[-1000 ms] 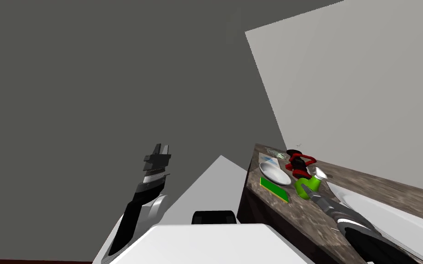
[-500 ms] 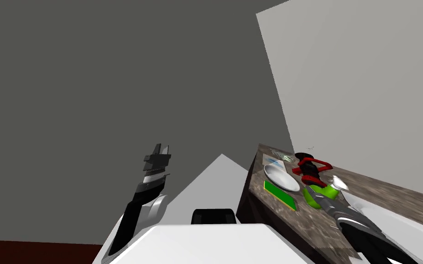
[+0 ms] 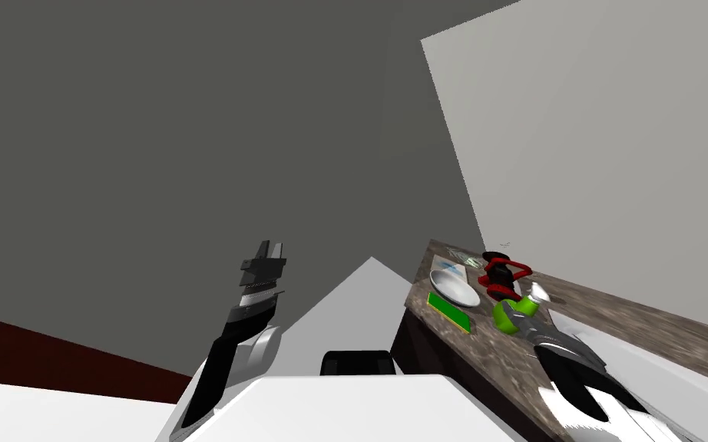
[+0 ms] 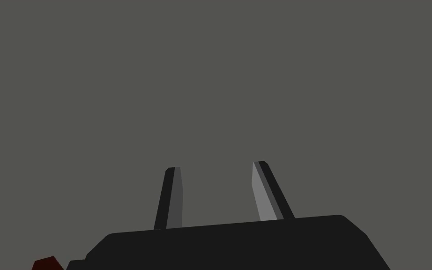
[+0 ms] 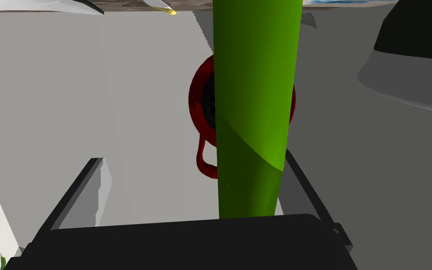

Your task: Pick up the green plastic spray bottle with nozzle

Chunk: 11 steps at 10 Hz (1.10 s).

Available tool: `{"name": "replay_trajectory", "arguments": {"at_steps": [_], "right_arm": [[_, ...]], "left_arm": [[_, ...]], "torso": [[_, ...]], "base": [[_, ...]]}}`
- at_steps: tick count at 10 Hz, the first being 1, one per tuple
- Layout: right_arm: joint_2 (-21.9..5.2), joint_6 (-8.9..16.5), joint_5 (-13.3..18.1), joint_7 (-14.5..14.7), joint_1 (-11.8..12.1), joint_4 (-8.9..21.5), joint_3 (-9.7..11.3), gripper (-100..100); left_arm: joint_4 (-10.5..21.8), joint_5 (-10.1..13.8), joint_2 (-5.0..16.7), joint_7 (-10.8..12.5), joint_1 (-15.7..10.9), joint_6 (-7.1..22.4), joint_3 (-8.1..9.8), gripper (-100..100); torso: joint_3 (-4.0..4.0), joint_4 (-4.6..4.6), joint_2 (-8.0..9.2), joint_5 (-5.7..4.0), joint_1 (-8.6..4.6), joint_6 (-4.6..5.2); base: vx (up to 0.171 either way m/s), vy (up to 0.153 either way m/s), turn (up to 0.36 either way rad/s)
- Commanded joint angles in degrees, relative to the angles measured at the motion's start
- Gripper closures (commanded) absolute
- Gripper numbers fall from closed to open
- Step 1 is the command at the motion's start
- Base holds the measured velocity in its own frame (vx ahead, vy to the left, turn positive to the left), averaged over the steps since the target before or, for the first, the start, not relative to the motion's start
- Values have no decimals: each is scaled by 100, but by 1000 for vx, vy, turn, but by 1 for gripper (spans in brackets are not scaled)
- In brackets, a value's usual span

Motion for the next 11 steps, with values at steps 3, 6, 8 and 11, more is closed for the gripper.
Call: {"name": "replay_trajectory", "arguments": {"at_steps": [3,6,8,11], "right_arm": [[222,257,577,-26,-650,315,-97,-100],[454,517,970,-48,-1056,619,-188,-100],[454,517,1130,-48,-1371,619,-188,-100],[687,778,1529,-71,-1777,922,-279,-100]], "left_arm": [[0,0,0,0,-2,0,0,0],[0,0,0,0,-3,0,-1,0],[0,0,0,0,0,0,0,0],[0,0,0,0,-2,0,0,0]], "torso": [[18,6,34,-10,-32,-6],[8,-1,22,-24,-57,-16],[-6,-7,-3,-34,-77,0],[-9,-10,-3,-35,-84,-7]], "base": [[-123,-73,133],[-124,-80,141],[-54,-7,-43],[-107,-54,140]]}}
